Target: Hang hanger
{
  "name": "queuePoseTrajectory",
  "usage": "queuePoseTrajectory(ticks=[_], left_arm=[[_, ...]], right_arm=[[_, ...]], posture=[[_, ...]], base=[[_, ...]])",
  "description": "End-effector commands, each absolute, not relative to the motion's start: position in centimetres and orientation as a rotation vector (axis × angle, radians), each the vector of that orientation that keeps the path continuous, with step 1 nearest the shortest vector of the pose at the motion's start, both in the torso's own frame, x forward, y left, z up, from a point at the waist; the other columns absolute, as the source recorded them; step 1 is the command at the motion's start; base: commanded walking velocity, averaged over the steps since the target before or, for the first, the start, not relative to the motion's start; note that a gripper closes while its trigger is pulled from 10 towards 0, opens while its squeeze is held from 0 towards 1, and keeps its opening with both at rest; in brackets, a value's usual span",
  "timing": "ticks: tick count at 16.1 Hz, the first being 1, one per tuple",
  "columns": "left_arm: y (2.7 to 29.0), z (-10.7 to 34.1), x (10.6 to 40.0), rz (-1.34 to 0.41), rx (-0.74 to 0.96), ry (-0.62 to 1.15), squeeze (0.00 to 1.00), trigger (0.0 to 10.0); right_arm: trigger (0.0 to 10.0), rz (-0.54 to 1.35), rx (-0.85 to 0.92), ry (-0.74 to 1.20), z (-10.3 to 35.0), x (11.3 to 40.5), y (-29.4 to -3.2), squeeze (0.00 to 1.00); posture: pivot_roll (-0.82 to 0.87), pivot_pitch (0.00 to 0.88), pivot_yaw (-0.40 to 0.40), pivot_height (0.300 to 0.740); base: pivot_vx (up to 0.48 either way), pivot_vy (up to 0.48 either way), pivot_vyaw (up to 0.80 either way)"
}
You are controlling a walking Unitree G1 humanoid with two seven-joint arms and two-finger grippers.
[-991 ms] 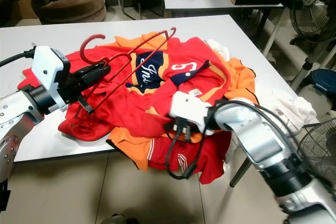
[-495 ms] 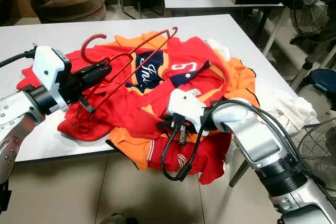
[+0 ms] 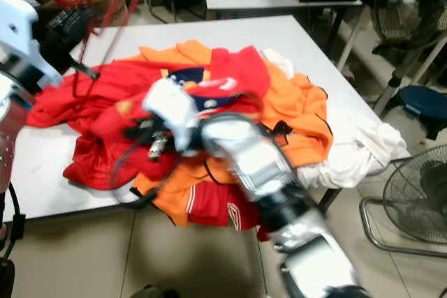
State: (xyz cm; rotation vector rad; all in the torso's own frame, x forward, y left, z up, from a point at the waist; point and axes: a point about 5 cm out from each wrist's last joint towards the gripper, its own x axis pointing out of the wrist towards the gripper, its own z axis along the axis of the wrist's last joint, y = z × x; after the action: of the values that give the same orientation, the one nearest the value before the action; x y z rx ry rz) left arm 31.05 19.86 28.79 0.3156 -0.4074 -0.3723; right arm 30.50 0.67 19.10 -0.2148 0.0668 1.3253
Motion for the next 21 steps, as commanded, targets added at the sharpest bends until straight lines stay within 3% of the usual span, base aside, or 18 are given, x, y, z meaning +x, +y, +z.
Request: queuePoseTrajectory(ticks=[1, 5, 8, 9, 10, 14, 17, 21], left_arm=[[20.3, 29.2, 31.2, -0.353, 0.323, -0.419, 0.0, 10.0], [20.0, 29.0, 31.2, -0.372, 0.325, -0.424, 0.0, 10.0], [19.7, 29.1, 31.4, -0.394, 0.325, -0.422, 0.0, 10.0], [19.4, 29.0, 31.3, -0.411, 0.325, -0.418, 0.0, 10.0], [19.2, 28.9, 31.2, -0.427, 0.325, -0.408, 0.0, 10.0], [18.1, 28.3, 31.3, -0.485, 0.324, -0.382, 0.0, 10.0], [17.1, 27.6, 31.4, -0.546, 0.327, -0.311, 0.0, 10.0], [16.4, 28.9, 31.2, -0.506, 0.085, -0.352, 0.0, 10.0]], right_arm=[[0.0, 1.315, -0.226, 0.037, 19.4, 30.7, 2.3, 0.0], [0.0, 1.423, -0.231, 0.056, 18.1, 28.9, 6.3, 0.0], [0.0, 1.434, -0.261, 0.041, 18.1, 28.5, 7.5, 0.0], [4.2, 1.409, -0.345, 0.063, 17.3, 28.8, 6.7, 0.0], [10.0, 1.411, -0.412, 0.121, 16.2, 28.9, 5.3, 1.0], [10.0, 1.409, -0.424, 0.176, 16.0, 28.9, 2.0, 1.0], [10.0, 1.324, -0.357, 0.115, 18.7, 29.5, -0.3, 1.0], [10.0, 1.142, -0.27, 0.015, 23.2, 28.1, -5.8, 1.0]], posture=[[-0.17, 0.018, 0.034, 0.74], [-0.17, 0.019, 0.042, 0.74], [-0.17, 0.02, 0.042, 0.74], [-0.17, 0.021, 0.044, 0.74], [-0.17, 0.023, 0.048, 0.74], [-0.17, 0.02, 0.059, 0.74], [-0.18, 0.019, 0.068, 0.74], [-0.18, 0.021, 0.075, 0.74]], base=[[0.0, 0.0, 0.0], [0.0, 0.0, 0.0], [0.0, 0.0, 0.0], [0.0, 0.0, 0.0], [0.0, 0.0, 0.0], [0.0, 0.0, 0.0], [0.0, 0.0, 0.0], [0.0, 0.0, 0.0]])
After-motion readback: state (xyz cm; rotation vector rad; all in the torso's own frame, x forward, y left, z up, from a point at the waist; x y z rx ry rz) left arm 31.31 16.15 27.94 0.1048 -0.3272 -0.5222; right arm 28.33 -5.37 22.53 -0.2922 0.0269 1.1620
